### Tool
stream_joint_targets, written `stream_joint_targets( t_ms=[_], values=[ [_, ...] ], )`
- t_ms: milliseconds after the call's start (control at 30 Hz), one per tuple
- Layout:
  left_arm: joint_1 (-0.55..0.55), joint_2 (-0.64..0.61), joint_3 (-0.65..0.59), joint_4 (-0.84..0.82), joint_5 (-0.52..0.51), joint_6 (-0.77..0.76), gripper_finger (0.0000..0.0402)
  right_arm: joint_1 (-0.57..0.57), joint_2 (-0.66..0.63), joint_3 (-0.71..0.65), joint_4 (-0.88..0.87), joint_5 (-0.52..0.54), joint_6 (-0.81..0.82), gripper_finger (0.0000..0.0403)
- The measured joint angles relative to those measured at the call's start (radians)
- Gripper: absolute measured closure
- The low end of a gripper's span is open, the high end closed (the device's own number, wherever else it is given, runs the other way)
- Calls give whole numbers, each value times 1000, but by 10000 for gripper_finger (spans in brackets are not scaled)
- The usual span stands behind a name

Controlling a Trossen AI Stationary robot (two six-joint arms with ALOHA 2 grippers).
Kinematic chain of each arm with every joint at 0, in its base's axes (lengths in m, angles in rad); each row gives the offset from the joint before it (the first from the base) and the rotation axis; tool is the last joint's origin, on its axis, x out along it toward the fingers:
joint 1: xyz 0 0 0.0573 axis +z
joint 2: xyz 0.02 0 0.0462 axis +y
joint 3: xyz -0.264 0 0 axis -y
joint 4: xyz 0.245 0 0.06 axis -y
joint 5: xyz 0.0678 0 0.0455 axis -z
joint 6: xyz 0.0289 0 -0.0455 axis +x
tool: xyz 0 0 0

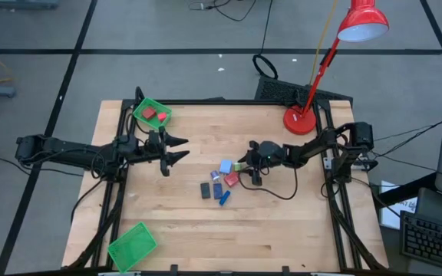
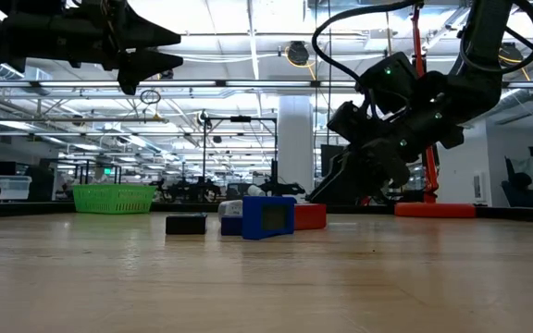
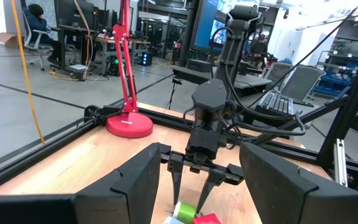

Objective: Pick & Place Office items
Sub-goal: Put the green charger adapter into the top green basket

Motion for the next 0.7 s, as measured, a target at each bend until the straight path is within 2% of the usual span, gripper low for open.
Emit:
stream_joint_targets(
  t_ms=[700],
  values=[
    [0, 0, 0, 0, 0, 5, 178, 10, 0, 0, -12, 4, -8, 229]
  ],
)
